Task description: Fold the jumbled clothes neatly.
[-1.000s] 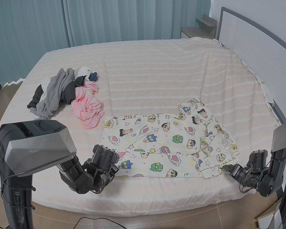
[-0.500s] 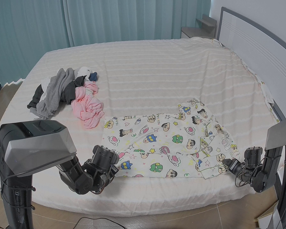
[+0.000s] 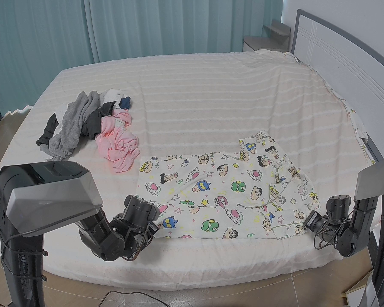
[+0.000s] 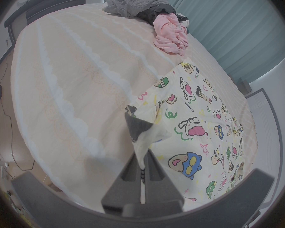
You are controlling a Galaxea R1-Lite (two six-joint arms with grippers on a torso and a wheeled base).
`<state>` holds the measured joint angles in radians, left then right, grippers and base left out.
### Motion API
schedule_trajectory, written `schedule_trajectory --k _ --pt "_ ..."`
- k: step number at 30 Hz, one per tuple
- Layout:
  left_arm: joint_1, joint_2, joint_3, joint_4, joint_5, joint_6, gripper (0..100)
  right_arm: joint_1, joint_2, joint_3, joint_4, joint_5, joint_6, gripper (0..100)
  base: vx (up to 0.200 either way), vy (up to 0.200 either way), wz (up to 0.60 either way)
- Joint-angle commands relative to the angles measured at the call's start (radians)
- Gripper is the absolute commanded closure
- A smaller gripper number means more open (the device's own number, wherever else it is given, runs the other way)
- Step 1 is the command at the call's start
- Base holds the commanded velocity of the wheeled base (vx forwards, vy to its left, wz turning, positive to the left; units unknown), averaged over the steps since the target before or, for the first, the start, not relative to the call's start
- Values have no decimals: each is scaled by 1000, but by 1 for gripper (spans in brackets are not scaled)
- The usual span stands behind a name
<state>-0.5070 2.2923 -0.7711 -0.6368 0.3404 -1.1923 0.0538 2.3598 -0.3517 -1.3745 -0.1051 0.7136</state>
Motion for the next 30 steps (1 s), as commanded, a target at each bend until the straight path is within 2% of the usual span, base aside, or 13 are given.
schedule_trajectory --k 1,7,16,30 --pt "-5 -4 21 0 2 -1 100 0 -11 5 -2 -1 0 100 0 0 0" --pt "-8 -11 70 -4 3 -9 100 0 -34 23 0 -1 -3 100 0 0 0" --pt "-10 -30 174 -123 8 -36 100 1 -53 63 -2 12 -10 100 0 0 0" --pt "-18 -62 199 -127 9 -66 100 -12 -71 99 -3 47 -23 100 0 0 0"
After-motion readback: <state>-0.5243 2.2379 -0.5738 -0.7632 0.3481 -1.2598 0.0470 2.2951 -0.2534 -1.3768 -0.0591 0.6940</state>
